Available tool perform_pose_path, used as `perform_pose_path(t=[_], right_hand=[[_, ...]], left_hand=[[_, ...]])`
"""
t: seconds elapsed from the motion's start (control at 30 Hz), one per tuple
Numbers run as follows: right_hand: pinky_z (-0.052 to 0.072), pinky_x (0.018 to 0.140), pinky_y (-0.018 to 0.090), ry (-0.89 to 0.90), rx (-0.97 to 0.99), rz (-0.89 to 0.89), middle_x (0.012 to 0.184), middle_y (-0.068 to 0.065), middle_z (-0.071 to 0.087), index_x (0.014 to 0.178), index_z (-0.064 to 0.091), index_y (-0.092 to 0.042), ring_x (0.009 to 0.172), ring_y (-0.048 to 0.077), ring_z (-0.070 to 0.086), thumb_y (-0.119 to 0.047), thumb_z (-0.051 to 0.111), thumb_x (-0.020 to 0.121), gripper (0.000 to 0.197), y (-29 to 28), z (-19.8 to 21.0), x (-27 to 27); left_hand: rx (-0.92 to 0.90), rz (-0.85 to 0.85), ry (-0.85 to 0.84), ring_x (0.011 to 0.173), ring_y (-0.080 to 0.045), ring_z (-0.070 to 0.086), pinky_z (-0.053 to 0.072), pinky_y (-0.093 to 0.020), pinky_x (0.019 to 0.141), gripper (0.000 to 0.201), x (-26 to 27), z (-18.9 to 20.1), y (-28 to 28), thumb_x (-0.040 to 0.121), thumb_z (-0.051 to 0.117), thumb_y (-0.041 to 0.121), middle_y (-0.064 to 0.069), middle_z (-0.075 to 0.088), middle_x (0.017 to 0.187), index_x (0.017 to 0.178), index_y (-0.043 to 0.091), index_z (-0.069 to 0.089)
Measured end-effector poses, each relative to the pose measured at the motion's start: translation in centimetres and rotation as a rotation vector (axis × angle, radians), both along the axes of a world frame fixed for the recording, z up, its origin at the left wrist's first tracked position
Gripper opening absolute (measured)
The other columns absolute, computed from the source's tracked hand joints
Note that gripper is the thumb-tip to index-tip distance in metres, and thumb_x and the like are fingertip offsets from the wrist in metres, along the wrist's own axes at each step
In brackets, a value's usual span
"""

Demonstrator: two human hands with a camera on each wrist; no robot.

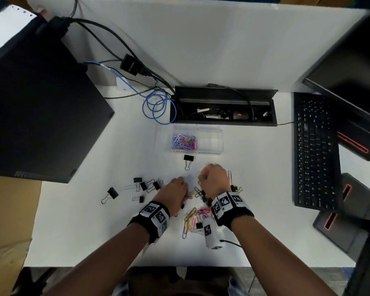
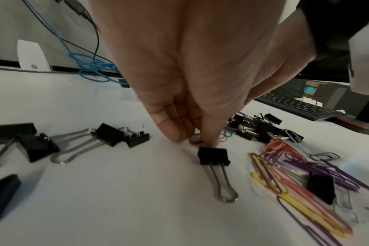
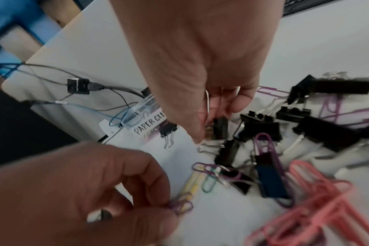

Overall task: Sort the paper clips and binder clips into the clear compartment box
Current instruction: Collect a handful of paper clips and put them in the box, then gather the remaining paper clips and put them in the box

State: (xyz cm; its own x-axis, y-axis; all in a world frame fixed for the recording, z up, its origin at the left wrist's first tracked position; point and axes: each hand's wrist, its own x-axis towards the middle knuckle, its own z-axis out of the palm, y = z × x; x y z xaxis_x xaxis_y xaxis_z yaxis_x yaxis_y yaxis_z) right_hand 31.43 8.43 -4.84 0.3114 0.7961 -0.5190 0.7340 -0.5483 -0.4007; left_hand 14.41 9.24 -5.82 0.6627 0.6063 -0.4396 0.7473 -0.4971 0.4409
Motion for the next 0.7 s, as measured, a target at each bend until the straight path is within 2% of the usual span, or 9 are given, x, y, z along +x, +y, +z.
perform_pose_path(t=[0.07, 0.1, 0.17, 0.2, 0.3, 0.4, 0.5, 0.6, 0.7], right_hand=[[0.055, 0.079, 0.029, 0.074, 0.028, -0.045, 0.096, 0.002, 0.068, 0.087, 0.065, -0.018, 0.090, 0.021, 0.064, -0.018, 0.062, 0.085, 0.004, 0.2, 0.1, 0.2], [0.053, 0.074, 0.019, 0.125, 0.075, -0.089, 0.092, 0.001, 0.069, 0.086, 0.065, -0.017, 0.087, 0.018, 0.065, -0.013, 0.063, 0.084, 0.005, 0.2, 0.1, 0.4], [0.041, 0.060, 0.001, 0.215, 0.184, -0.160, 0.086, 0.000, 0.070, 0.093, 0.065, -0.013, 0.075, 0.011, 0.064, -0.006, 0.063, 0.085, 0.010, 0.0, 0.7, 0.6], [0.039, 0.057, 0.000, 0.245, 0.205, -0.176, 0.082, 0.000, 0.068, 0.099, 0.065, -0.012, 0.069, 0.008, 0.061, -0.004, 0.062, 0.086, 0.016, -0.1, 1.0, 0.7], [0.038, 0.061, 0.001, 0.304, 0.147, -0.151, 0.083, -0.001, 0.065, 0.112, 0.066, -0.016, 0.074, 0.011, 0.059, -0.003, 0.057, 0.086, 0.030, -0.4, 1.1, 0.9], [0.046, 0.079, 0.019, 0.339, 0.137, -0.181, 0.090, 0.001, 0.071, 0.104, 0.074, -0.016, 0.084, 0.015, 0.064, -0.013, 0.058, 0.090, 0.021, -0.6, 0.8, 1.1], [0.048, 0.083, 0.023, 0.380, 0.176, -0.256, 0.091, 0.004, 0.075, 0.099, 0.077, -0.013, 0.085, 0.016, 0.065, -0.025, 0.061, 0.093, 0.021, -0.8, 0.6, 1.1], [0.045, 0.085, 0.020, 0.502, 0.223, -0.430, 0.098, 0.001, 0.074, 0.105, 0.075, -0.014, 0.091, 0.013, 0.064, -0.022, 0.060, 0.094, 0.021, -1.1, 0.3, 1.0], [0.047, 0.085, 0.017, 0.452, 0.299, -0.400, 0.101, 0.002, 0.073, 0.111, 0.071, -0.012, 0.092, 0.013, 0.064, -0.014, 0.050, 0.098, 0.025, -1.5, 0.4, 1.1]], left_hand=[[-0.050, 0.030, -0.051, 0.093, -0.024, 0.054, 0.048, -0.037, 0.081, 0.010, -0.2, 0.8, 0.3, 0.088, 0.050, 0.005, -0.007, 0.056, 0.101, 0.095, 0.010, 0.055], [-0.074, 0.062, -0.079, 0.090, -0.024, 0.056, 0.048, -0.037, 0.079, 0.009, -0.5, 1.1, 0.4, 0.088, 0.049, 0.006, -0.008, 0.059, 0.097, 0.093, 0.010, 0.055], [-0.142, 0.168, -0.135, 0.085, -0.024, 0.061, 0.050, -0.034, 0.075, 0.008, -1.2, 1.3, 0.8, 0.089, 0.050, 0.009, -0.007, 0.064, 0.092, 0.096, 0.011, 0.054], [-0.184, 0.227, -0.152, 0.083, -0.023, 0.062, 0.050, -0.032, 0.075, 0.013, -1.7, 1.3, 1.0, 0.089, 0.052, 0.009, -0.006, 0.066, 0.092, 0.102, 0.012, 0.053], [-0.243, 0.315, -0.189, 0.081, -0.017, 0.061, 0.048, -0.027, 0.078, 0.034, -2.5, 1.1, 1.2, 0.090, 0.052, 0.009, -0.005, 0.068, 0.098, 0.123, 0.015, 0.052], [-0.310, 0.440, -0.219, 0.083, -0.020, 0.067, 0.054, -0.034, 0.078, 0.024, -2.5, 1.0, 1.3, 0.092, 0.046, 0.011, -0.006, 0.067, 0.095, 0.112, 0.014, 0.059], [-0.449, 0.643, -0.254, 0.069, -0.017, 0.067, 0.052, -0.032, 0.064, 0.016, -1.7, 1.0, 1.4, 0.094, 0.040, 0.013, -0.004, 0.066, 0.085, 0.100, 0.009, 0.055], [-0.375, 0.635, -0.238, 0.070, -0.020, 0.057, 0.042, -0.026, 0.058, 0.016, -0.5, 0.9, 1.8, 0.094, 0.038, 0.015, -0.003, 0.061, 0.079, 0.097, 0.007, 0.053], [-0.290, 0.502, -0.173, 0.072, -0.019, 0.052, 0.039, -0.028, 0.058, 0.016, 0.5, 0.6, 1.9, 0.093, 0.044, 0.024, 0.000, 0.056, 0.081, 0.096, 0.009, 0.050]])
